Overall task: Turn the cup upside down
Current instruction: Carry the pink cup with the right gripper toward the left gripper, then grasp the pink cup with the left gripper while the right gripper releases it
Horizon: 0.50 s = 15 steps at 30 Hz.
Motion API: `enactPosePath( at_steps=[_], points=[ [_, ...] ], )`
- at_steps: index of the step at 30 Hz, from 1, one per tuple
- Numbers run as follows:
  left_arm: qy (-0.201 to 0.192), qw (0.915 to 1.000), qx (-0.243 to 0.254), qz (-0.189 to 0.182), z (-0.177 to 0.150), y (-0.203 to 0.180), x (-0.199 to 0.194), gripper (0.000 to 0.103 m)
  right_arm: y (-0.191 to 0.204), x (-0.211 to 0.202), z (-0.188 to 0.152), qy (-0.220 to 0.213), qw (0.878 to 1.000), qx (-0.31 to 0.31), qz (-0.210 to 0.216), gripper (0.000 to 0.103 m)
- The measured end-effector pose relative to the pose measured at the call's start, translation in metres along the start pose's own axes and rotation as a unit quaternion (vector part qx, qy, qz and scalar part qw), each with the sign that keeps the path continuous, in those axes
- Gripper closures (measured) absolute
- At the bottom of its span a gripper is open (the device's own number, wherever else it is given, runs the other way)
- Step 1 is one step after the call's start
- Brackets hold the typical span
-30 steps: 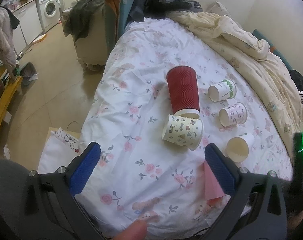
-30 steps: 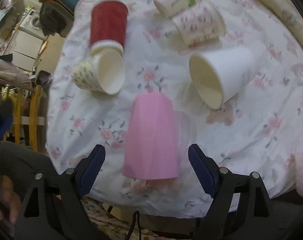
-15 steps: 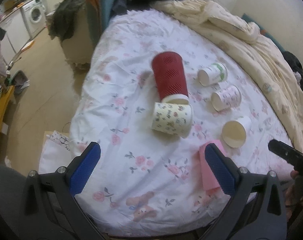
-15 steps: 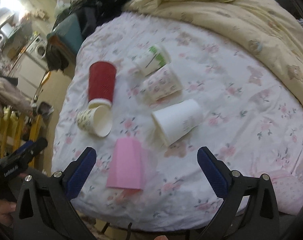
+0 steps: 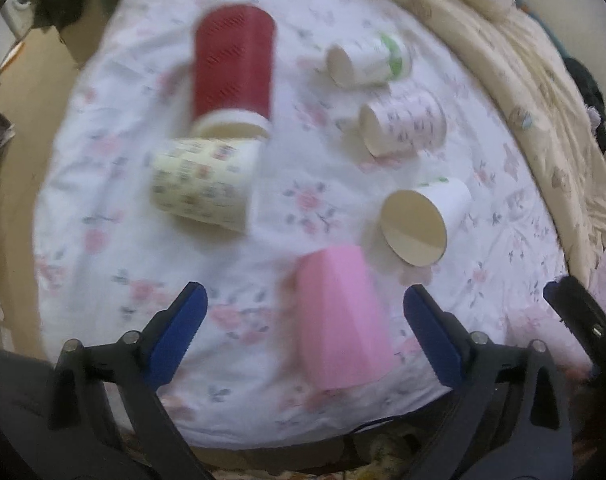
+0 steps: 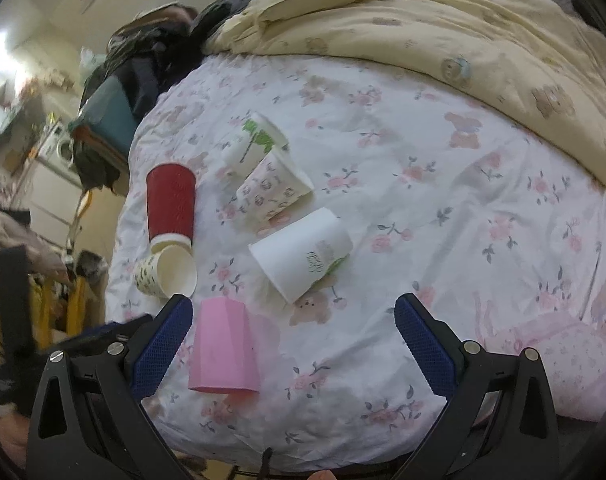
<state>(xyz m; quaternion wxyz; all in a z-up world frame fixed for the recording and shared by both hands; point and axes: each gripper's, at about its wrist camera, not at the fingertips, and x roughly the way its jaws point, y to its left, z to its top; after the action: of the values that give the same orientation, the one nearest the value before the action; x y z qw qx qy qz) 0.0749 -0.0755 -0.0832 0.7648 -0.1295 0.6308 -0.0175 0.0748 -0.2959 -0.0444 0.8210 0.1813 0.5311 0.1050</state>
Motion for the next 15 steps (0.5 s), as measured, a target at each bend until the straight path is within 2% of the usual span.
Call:
enactPosePath(
  at_steps=[3, 7, 12, 15],
  points=[
    [0.031, 0.9995, -0.008, -0.002, 0.008, -0.012, 0.022, 0.014, -0.009, -0.001, 0.003, 0.003, 1.0, 0.024, 0.018, 0.0],
    [0.065, 0.9977, -0.016, 0.008, 0.011, -0.019, 0.045, 0.018, -0.015, -0.004, 0.006, 0.0, 0.999, 0.038, 0.027, 0.0],
    [0.092, 0.9954, -0.022, 0.013, 0.011, -0.022, 0.065, 0.018, -0.017, -0.005, 0.008, 0.001, 0.998, 0.049, 0.038, 0.0],
    [0.102, 0.9944, -0.016, 0.021, 0.011, -0.025, 0.074, 0.026, -0.016, -0.004, 0.008, 0.002, 0.998, 0.047, 0.04, 0.0]
  ],
)
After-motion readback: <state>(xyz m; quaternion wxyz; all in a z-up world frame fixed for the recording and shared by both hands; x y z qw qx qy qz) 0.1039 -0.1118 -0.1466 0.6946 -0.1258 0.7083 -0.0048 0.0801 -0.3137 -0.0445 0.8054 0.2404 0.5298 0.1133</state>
